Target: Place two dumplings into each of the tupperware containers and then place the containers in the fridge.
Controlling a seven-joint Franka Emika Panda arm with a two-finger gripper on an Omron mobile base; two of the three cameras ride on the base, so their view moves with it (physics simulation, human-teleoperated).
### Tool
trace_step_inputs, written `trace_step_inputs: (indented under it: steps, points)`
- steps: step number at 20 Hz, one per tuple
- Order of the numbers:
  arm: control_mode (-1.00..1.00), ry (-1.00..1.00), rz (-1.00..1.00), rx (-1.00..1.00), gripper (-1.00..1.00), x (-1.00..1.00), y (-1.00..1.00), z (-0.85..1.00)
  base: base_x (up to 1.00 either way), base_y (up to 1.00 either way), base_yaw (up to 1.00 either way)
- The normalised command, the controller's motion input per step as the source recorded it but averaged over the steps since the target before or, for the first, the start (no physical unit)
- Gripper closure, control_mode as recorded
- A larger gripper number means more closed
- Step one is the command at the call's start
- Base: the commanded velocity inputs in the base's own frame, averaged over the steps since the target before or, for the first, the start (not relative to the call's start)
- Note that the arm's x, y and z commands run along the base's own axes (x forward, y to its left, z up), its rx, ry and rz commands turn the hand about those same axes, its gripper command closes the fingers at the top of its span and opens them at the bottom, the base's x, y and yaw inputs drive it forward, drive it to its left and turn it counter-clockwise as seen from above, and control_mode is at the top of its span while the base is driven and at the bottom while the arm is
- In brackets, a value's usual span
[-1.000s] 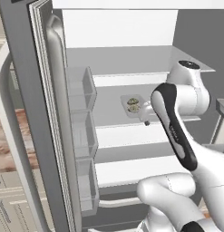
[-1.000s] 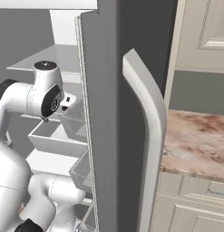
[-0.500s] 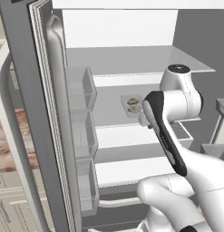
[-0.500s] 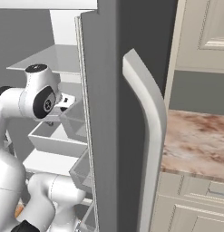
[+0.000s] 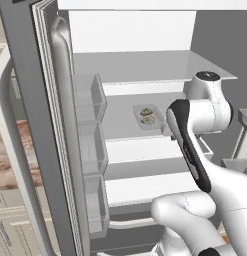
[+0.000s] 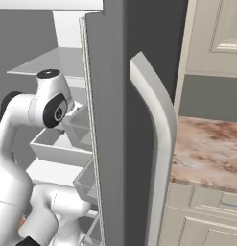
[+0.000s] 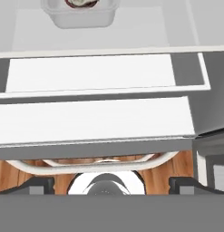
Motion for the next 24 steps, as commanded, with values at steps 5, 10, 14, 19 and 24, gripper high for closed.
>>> trace_step_inputs:
  steps: [5, 10, 14, 19, 24]
  points:
    - [-1.0, -0.01, 0.0, 0.02, -1.0, -0.2, 0.19, -0.12, 0.0, 0.0, 0.0]
    - [-1.0, -0.01, 0.01, 0.0, -1.0, -0.2, -0.04, 0.01, 0.0, 0.0, 0.0]
    - [-1.0, 0.0, 0.0, 0.0, -1.0, -0.02, -0.04, 0.0, 0.0, 0.0, 0.0]
    - [1.0, 0.0, 0.0, 0.0, -1.0, -0.08, 0.0, 0.0, -0.44, 0.0, 0.01]
    - [1.0, 0.0, 0.0, 0.0, -1.0, 0.0, 0.0, 0.0, -1.0, 0.06, 0.03]
